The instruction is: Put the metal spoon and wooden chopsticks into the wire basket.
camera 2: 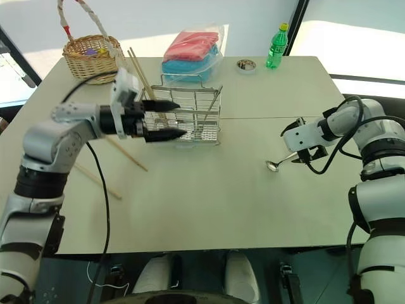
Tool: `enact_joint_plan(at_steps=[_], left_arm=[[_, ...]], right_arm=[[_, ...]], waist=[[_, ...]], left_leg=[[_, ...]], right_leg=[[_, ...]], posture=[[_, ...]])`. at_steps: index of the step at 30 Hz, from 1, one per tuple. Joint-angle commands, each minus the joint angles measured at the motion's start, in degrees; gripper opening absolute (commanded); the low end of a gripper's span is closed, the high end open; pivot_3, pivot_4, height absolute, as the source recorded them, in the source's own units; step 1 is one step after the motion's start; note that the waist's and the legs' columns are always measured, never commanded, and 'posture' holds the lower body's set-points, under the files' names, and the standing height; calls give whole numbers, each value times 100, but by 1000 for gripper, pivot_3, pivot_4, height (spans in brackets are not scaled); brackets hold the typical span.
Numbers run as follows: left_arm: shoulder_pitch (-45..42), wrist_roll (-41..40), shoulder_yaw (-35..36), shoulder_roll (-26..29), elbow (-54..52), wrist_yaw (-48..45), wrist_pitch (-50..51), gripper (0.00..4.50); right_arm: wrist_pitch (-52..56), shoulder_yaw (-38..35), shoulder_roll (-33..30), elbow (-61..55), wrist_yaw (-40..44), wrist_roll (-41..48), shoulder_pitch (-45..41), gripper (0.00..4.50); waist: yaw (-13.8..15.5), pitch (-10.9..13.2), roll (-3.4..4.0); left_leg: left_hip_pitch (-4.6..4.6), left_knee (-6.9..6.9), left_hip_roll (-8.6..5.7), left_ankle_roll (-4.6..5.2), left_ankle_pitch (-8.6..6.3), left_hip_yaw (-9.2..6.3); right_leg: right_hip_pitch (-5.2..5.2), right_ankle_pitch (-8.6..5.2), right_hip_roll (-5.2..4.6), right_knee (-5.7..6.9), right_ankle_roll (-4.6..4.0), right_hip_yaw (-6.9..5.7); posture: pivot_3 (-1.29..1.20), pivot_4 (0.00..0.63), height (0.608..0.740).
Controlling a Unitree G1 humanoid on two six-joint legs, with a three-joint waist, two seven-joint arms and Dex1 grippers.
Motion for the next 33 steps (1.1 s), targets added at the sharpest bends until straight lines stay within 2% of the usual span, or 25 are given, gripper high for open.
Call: enact_joint_plan(at_steps=[1,6,11,20,23,27,30,33], left_arm=[[-136,-177,139,-180,-130,1,152,4481],[225,-344,51,-396,-711,104,489,4481],[406,-508,-131,-333,-1045,-60,937,4481],[229,-475,-709,-282,-1001,-551,1423,4481],[148,-359,-822,-326,-890,-573,1372,4500],[68,-285,-778,-419,-840,-537,1243,4500],[11,-300,-728,-458,-794,-530,1250,4500],[-18,-272,-711,-490,-735,-520,1221,4500]], right_arm=[[-43,27,62,133,38,-90,-217,4500],[-27,135,296,285,226,-218,-270,4500],[32,182,486,369,265,-269,-328,4500],[39,184,759,426,363,-307,-294,4500],[48,132,824,430,539,-218,-264,3640],[72,37,874,402,776,-76,-218,1737],[96,3,890,369,863,16,-187,146],[117,-43,888,336,905,76,-154,61]], waist=[[11,0,0],[-2,0,1],[-8,2,3],[-13,3,4],[-14,3,3],[-15,3,4],[-15,3,4],[-24,-1,-3]], left_leg=[[0,0,0,-1,0,1],[-2,0,0,-17,9,1],[17,-9,2,-28,16,-3],[33,-9,3,-30,17,-5],[32,-9,2,-30,17,-5],[32,-8,2,-30,17,-5],[33,-8,3,-30,17,-6],[42,-7,6,-30,17,-9]], right_leg=[[2,1,-1,0,2,0],[1,3,-1,-1,5,0],[7,2,1,9,4,0],[24,1,3,9,3,1],[23,1,3,9,3,1],[23,1,4,9,3,1],[24,1,4,9,3,1],[34,1,8,9,2,1]], posture=[[0,150,723],[0,150,723],[0,150,723],[0,150,723],[0,150,723],[0,150,723],[0,150,723],[0,150,723]])
